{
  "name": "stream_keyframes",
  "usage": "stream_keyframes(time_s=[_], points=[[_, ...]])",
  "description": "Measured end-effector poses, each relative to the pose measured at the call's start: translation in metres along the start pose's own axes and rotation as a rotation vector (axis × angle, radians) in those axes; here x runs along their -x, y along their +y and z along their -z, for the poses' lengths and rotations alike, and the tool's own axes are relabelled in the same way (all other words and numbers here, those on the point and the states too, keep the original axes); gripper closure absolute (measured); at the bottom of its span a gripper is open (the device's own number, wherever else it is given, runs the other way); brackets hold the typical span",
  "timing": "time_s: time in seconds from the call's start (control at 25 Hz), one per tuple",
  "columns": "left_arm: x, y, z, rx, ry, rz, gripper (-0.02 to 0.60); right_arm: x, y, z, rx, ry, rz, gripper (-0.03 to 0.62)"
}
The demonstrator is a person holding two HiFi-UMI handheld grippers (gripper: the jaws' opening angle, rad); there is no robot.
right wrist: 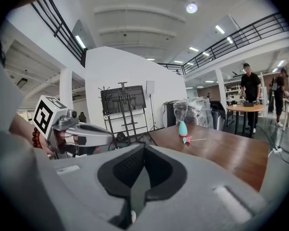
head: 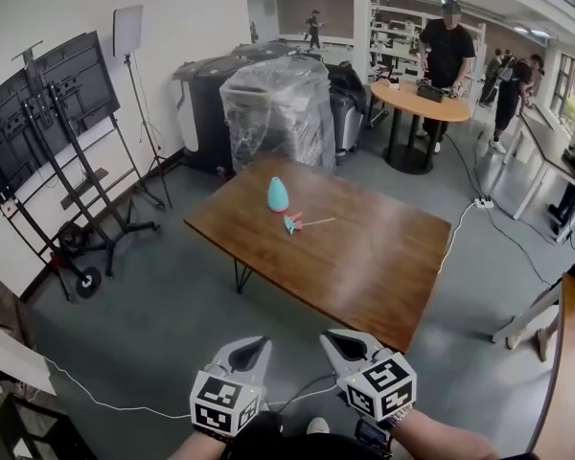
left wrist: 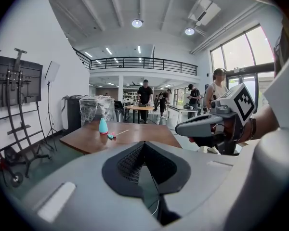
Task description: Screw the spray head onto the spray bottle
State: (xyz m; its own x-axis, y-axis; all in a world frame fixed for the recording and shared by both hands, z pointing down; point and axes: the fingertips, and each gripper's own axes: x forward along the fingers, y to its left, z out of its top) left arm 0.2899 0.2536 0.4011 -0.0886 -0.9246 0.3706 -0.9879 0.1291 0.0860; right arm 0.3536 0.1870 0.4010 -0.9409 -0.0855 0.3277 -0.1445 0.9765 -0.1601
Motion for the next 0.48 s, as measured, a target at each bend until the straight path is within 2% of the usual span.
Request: stream_keyframes(time_s=[0.28,0.48], points=[[-0.041,0.036,-0.010,-0.005,-0.015,0.065,0.566,-0.037,-0.034,-0.008,-0.004,0.012,0.076,0.602],[-0.069,0.102,-0.016,0.007,-0.030,0.095,0.566,-0.099,-0.049,-0.016,-0.010,0.034,0.137,0.602]])
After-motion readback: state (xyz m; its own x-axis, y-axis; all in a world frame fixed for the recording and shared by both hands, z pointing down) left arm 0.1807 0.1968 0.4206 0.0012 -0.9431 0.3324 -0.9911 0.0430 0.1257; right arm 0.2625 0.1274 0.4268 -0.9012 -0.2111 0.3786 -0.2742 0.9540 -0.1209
